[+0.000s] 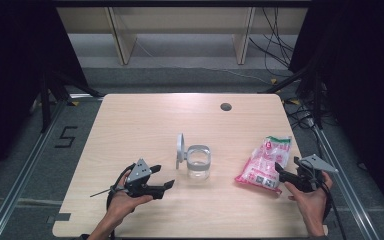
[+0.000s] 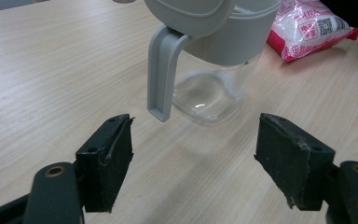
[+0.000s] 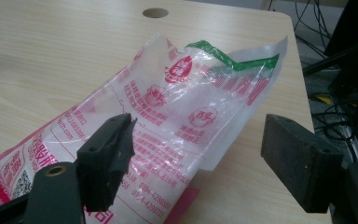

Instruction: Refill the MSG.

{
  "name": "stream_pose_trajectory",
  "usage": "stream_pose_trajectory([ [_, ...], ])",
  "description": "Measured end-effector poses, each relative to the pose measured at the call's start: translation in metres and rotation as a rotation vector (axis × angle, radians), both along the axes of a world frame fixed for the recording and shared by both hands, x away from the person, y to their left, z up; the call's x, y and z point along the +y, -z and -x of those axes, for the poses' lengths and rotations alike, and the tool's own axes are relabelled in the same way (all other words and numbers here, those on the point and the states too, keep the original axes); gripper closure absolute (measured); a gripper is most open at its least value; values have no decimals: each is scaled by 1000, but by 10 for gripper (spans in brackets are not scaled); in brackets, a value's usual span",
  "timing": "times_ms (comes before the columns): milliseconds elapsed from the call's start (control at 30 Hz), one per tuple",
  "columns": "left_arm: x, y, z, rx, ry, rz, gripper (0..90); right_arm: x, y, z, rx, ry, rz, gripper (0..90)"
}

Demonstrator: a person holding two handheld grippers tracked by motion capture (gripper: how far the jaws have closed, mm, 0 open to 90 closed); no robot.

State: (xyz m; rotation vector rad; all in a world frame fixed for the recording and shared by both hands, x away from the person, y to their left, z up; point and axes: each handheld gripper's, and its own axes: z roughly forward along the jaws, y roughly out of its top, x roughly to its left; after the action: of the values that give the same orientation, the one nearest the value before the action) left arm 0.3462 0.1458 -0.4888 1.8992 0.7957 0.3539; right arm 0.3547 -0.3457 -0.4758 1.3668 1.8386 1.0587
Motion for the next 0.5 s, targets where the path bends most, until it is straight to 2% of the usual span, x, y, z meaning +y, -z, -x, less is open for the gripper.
stream_pose_trajectory([
  [133,-1,-1,1,-2,13,10,264,-2,1,-1,13,1,-40,252],
  [200,0,-1,0,-19,26,-5,264,-2,1,-1,10,21,-26,251],
  [233,0,-1,0,-20,25,-7,264,-1,1,-2,15,13,-30,249],
  [267,-1,-1,1,-19,26,-9,264,-1,1,-3,27,-3,-46,249],
  [300,-1,-1,1,-16,20,-10,264,-1,3,-4,17,-3,-26,249],
  [367,-3,0,2,0,12,5,263,-1,3,-6,23,0,-31,230],
  [400,-4,1,2,-3,26,0,263,-1,3,-6,32,1,-44,227],
  [433,-5,1,3,4,20,1,263,-2,4,-8,20,2,-33,228],
  [467,-5,2,2,5,25,4,263,-2,4,-8,33,12,-57,227],
  [500,-5,2,2,4,26,-2,263,-2,5,-10,28,34,-60,220],
])
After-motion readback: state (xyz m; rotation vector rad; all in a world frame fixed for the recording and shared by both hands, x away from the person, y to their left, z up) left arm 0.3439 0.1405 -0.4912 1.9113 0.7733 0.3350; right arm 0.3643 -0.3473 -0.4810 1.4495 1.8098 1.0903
